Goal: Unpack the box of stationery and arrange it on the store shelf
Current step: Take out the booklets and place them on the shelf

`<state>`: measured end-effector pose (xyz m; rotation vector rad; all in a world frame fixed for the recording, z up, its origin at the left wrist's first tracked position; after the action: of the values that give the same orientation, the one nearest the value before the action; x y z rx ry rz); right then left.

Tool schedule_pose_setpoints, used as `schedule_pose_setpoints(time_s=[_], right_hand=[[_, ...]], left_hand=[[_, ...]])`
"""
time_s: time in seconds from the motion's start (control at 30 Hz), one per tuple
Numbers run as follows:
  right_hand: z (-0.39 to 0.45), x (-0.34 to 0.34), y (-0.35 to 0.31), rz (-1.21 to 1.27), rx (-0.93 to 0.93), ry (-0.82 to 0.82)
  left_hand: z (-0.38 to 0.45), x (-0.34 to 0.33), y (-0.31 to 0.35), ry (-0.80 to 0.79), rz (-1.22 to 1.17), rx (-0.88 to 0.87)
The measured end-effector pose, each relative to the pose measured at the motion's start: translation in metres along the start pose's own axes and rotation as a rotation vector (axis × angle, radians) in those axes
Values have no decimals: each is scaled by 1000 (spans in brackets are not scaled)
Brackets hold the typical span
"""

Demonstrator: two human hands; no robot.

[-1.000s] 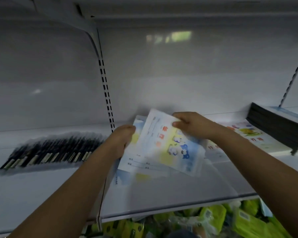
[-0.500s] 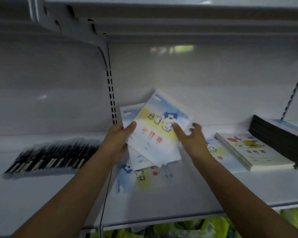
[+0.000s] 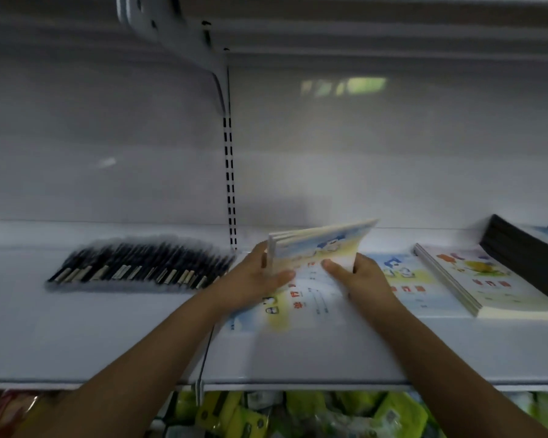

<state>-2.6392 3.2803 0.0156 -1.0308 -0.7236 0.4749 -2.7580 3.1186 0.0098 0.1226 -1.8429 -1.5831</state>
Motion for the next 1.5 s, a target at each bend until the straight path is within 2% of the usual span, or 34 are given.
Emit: schedule_pose_setpoints(time_s=[0.1,0.2,0.27,0.33,0.43,0.5,0.57,0.67,0.7,0.77,0.83,0.9,0.93,1.0,1.03,1.1,1.2,1.27,1.37,1.43,1.5], right_hand=[[3,27,-1,19,27,224],[1,39,11,117,-12,335],[-2,41,15,172,-43,377],[-1,43,14,201,-46,389],[0,42,7,256,-11,353],[2,39,10,297,-53,295],[4,34,15,292,-129,180],[1,24,20,129,-213,-59],[-1,22,19,25,-217,-111],[-4,19,11,-238,-170,-163],[-7,10,1,-406,-110,-182],[-11,-3,-2,-484,-95,-219],[-13,-9,-2,-546,-88,-244],[-15,-18,-2,-685,-78,-271],[-15,-21,-3,-739,-72,-270],[-16,-24,-1,-759,-79,-259],[-17,-25,8,-682,-149,-264],[-17,-24,10,-606,-168,-248],[-15,-12,-4,-398,-114,-93],[-15,3,-28,-175,-17,51],[-15,14,-50,12,64,121]], left_hand=[[-10,-3,-19,-111,414,132],[-32,-26,-23,-255,739,48],[-40,-31,-14,-247,802,-36],[-43,-31,3,-185,884,-183],[-46,-47,34,-116,1209,-557],[-46,-54,38,-111,1247,-676],[-45,-47,45,-93,1145,-746],[-45,-13,42,150,997,-807],[-44,-2,32,236,968,-735],[-39,19,11,374,833,-433],[-31,40,-17,444,527,-28],[-29,47,-36,447,149,341],[-27,44,-40,428,-78,446],[-24,31,-30,361,-480,538],[-23,25,-24,326,-570,566],[-20,12,-17,232,-537,621],[-17,9,-21,232,-388,635],[-17,9,-14,244,-408,571],[-12,8,13,242,-574,325],[-12,14,41,270,-593,114],[-9,20,59,279,-624,-43]])
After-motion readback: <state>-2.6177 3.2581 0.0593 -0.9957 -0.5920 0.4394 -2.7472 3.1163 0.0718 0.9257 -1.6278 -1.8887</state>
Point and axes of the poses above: each hand's wrist, its own z-axis towards the middle knuckle, its own x-axis out of the back of the hand, y = z × x, the point moved 8 cm from there along z, towards the middle knuckle, and after that the axes turned 6 degrees about x, right-handed, at the moved point
